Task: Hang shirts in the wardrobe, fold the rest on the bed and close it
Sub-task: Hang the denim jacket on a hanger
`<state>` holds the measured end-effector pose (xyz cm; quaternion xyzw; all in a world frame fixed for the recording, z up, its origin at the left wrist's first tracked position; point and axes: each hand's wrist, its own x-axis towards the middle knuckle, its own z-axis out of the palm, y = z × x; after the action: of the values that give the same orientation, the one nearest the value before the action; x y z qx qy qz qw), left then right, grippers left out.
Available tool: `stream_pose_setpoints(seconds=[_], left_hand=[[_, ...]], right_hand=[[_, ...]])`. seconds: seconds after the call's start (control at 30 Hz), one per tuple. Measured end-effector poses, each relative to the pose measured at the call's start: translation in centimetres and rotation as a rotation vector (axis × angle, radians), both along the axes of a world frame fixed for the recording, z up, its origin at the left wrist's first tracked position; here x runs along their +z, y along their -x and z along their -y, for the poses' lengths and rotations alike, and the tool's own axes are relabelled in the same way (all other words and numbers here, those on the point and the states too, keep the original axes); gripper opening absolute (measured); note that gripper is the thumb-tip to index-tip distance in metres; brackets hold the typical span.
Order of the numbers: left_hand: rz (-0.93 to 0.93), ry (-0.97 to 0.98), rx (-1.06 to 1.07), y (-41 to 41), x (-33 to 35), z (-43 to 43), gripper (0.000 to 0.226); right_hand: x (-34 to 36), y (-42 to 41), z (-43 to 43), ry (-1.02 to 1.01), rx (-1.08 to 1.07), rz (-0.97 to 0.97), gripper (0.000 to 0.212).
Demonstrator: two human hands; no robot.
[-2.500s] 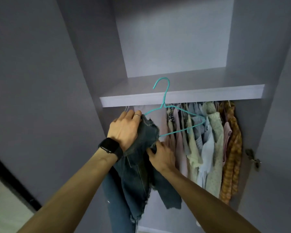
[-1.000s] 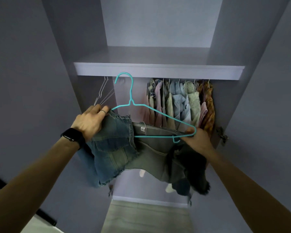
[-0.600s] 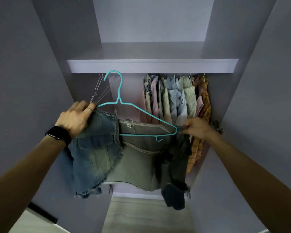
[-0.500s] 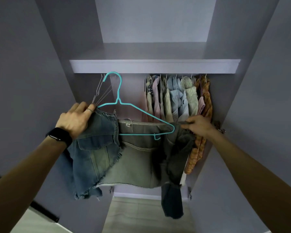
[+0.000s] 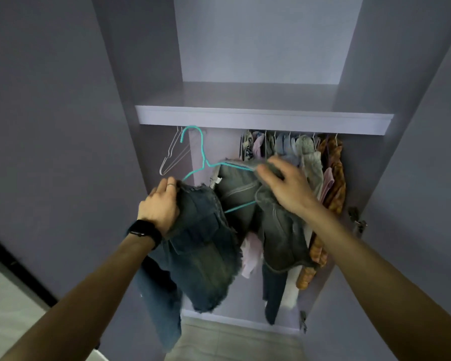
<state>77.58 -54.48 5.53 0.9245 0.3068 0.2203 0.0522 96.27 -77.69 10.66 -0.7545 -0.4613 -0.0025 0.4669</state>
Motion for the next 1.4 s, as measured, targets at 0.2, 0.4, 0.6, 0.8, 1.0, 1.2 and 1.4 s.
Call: stream_pose_setpoints(seconds=[0.2, 0.4, 0.6, 0.8, 1.0, 1.2, 1.4], left_hand=[[0.276, -0.152, -0.347, 0.2, 3.6, 0.2, 0.011], [0.3, -0.225, -0.522, 0.4, 5.3, 1.4, 0.011], [0.351, -0.112, -0.316, 2.9, 4.4, -0.5, 0.008], [0.428, 0.277, -0.346, 4.7, 4.6, -0.2, 0.011], [0.198, 0.244, -0.286, 2.0, 5.4, 0.2, 0.019], [0.209, 0.151, -0.303, -0.6, 4.2, 2.2, 0.022], [0.172, 0.002, -0.296, -2.9, 3.3, 3.8, 0.022]], right_hand=[[-1.2, -0.8, 1.4, 0.252, -0.032, -0.062, 0.052], [-2.2, -1.5, -2.6, 0.404, 0.015, 0.105, 0.036], [-6.0, -1.6, -3.1, 0.18, 0.044, 0.006, 0.034], [-7.1, -1.4, -4.1, -0.017, -0.011, -0.102, 0.014], [-6.2, 0.9, -5.0, -0.051, 0.05, -0.157, 0.019], [-4.8, -0.2, -3.7, 0.206, 0.135, -0.144, 0.018], [-3.5, 0.4, -3.2, 0.157, -0.077, 0.313, 0.023]])
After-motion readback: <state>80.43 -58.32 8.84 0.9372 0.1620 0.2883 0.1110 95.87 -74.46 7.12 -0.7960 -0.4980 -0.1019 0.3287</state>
